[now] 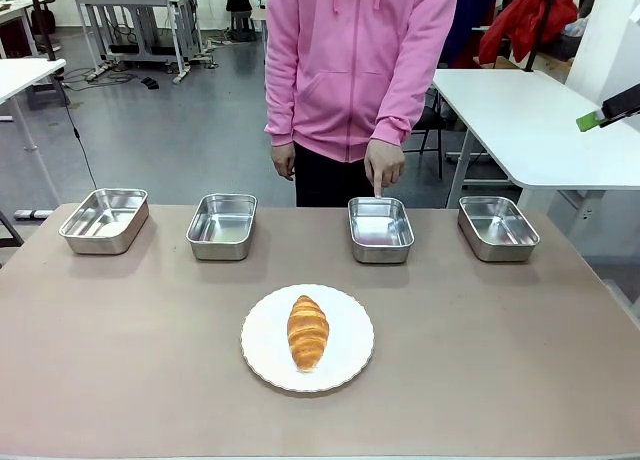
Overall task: Place the bread in the container.
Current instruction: Place the Butter Roll into the Airtight Container indicated by the human.
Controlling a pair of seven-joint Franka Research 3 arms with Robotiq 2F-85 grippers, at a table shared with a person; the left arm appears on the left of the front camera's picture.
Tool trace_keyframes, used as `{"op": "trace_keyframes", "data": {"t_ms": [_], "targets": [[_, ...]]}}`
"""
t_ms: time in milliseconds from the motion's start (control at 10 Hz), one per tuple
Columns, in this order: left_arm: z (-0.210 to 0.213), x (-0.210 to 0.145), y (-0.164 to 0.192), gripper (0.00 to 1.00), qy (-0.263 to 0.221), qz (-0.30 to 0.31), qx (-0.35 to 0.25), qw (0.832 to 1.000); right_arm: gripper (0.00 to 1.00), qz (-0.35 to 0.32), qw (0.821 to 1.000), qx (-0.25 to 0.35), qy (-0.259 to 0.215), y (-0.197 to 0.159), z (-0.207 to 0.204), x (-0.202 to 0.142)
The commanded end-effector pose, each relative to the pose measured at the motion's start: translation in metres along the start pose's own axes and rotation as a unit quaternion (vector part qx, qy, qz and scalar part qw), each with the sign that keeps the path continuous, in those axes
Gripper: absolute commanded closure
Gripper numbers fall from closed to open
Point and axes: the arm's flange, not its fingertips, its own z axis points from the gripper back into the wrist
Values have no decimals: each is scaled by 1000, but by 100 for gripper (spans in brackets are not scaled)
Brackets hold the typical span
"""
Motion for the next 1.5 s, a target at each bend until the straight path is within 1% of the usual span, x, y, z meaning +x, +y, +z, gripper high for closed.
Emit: {"op": "trace_keyframes", "data": {"t_ms": [0,100,300,400,500,600,700,800,900,1100,1300,1400], "targets": [[1,1,0,0,-1,-3,1,1000,0,2,1000,2,-7,3,2,0],[1,1,0,0,-1,-3,1,1000,0,0,1000,0,0,0,0,0],[1,1,0,0,-1,-3,1,1000,0,-23,999,-26,2,28,4,26],[1,1,0,0,-1,-3,1,1000,0,-33,999,-36,-2,48,3,43],[1,1,0,0,-1,-3,1,1000,0,-48,998,-43,3,73,-4,59],[1,1,0,0,-1,-3,1,1000,0,-62,996,-67,24,102,-20,75],[1,1,0,0,-1,-3,1,1000,0,-87,990,-96,48,131,-38,85],[1,1,0,0,-1,-3,1,1000,0,-107,985,-123,63,169,-63,93],[1,1,0,0,-1,-3,1,1000,0,-124,981,-129,72,204,-81,96],[1,1,0,0,-1,-3,1,1000,0,-176,971,-142,83,263,-114,92],[1,1,0,0,-1,-3,1,1000,0,-206,967,-124,87,313,-147,66],[1,1,0,0,-1,-3,1,1000,0,-246,956,-139,74,330,-165,53]]}}
